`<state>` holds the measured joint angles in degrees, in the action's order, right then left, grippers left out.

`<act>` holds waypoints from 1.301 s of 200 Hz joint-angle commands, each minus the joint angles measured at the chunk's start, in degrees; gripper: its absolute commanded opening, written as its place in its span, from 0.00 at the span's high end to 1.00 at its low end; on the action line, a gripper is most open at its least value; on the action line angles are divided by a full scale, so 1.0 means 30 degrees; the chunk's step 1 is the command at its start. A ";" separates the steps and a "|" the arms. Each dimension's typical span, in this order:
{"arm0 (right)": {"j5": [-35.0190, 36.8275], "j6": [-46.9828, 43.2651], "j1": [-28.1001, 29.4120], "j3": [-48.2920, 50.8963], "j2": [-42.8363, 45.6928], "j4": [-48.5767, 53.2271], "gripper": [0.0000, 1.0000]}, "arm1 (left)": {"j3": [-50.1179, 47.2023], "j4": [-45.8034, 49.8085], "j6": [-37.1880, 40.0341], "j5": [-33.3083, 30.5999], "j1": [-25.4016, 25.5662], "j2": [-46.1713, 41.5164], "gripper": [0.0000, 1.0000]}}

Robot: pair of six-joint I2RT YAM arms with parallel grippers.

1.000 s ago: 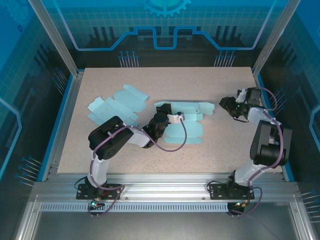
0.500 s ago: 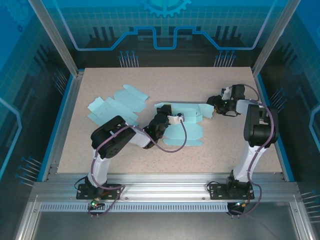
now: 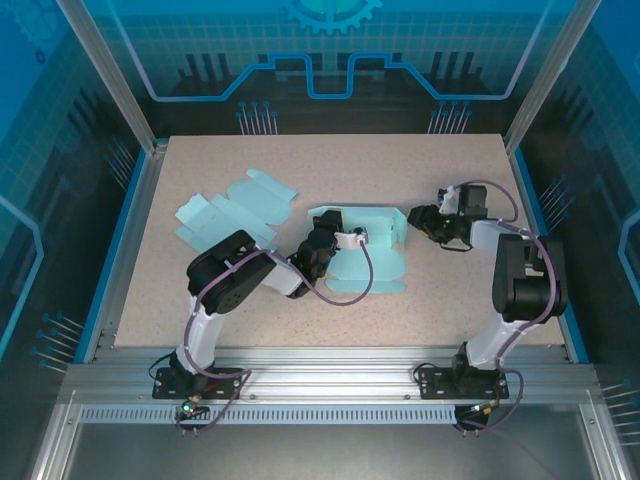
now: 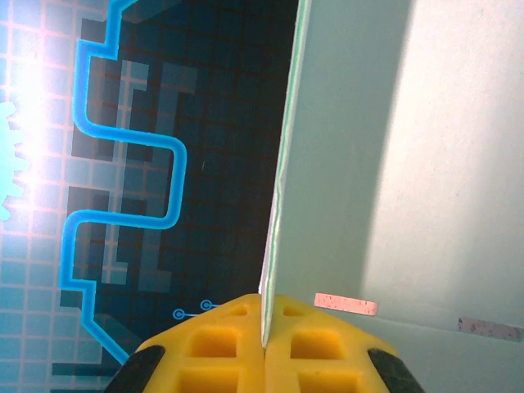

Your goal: Fold the paper box

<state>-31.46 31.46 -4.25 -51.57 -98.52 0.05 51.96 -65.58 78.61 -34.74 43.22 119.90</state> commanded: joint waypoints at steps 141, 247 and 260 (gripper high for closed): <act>0.3850 -0.1733 0.3822 0.2973 0.3260 -0.0875 0.49 | -0.0005 -0.0537 0.0689 0.0057 -0.0096 0.0439 1.00; 1.0209 -0.2062 0.6017 0.1508 0.1195 -0.2398 0.52 | -0.0475 0.0619 0.0137 0.1134 -0.0079 -0.0277 1.00; 1.1312 -0.2243 0.6381 0.1457 0.1112 -0.2435 0.54 | -0.0476 0.0727 0.0036 0.1259 -0.0081 -0.0340 1.00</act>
<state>-5.93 26.57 12.69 -45.52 -93.91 -4.99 51.90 -65.84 79.79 -33.98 43.05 120.07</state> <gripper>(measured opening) 0.474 0.062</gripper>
